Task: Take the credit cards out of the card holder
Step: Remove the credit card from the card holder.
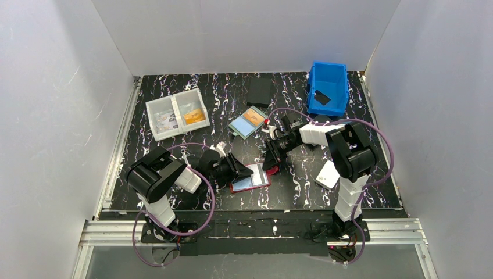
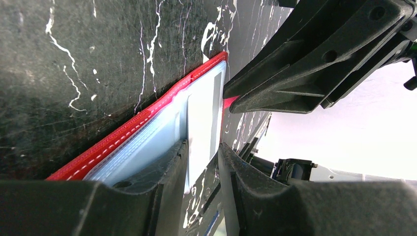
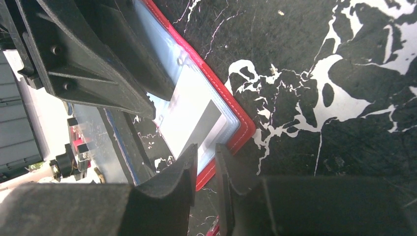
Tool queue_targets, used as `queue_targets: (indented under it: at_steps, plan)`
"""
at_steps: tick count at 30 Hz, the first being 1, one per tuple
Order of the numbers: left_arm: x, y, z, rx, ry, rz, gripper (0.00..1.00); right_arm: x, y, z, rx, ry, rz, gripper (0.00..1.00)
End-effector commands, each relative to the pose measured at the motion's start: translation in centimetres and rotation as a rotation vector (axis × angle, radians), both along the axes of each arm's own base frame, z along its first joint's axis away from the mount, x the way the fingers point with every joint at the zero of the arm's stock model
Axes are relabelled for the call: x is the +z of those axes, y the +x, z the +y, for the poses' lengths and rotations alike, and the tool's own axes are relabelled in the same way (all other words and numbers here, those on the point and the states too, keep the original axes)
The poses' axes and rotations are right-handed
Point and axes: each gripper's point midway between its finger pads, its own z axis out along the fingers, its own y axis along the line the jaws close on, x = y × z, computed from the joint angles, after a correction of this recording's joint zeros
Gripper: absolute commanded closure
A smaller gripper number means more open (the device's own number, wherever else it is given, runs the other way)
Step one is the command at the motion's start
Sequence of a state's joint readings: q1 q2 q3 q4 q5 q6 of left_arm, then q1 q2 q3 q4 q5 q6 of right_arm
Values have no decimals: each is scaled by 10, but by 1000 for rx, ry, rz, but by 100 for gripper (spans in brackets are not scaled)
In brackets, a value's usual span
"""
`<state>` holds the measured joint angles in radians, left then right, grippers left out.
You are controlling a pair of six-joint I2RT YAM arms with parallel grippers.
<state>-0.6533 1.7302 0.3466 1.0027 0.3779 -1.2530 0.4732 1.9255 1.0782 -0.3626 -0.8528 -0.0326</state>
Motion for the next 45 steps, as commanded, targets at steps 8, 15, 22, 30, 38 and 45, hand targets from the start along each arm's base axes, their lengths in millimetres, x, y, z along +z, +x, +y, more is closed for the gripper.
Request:
queue_targets:
  at_steps: [8, 15, 22, 30, 38, 45]
  plan:
    - [-36, -17, 16, 23, 117, 81, 71, 10, 2, -2, 18, 36, -60, 70]
    - [-38, -17, 17, 25, 122, 84, 71, 25, -8, 4, 63, 131, -38, 69]
    - [-39, -17, 16, 24, 123, 86, 72, 17, -9, 2, 59, 113, -13, 69]
    - [-41, -19, 18, 25, 128, 91, 72, -6, -8, -5, 28, 19, 19, 70]
    - [-43, -21, 17, 19, 127, 106, 71, -9, -17, 1, 27, 50, 99, 70]
    - [-48, -24, 25, 84, 131, 163, 72, -23, -21, 5, -81, 20, 187, 77]
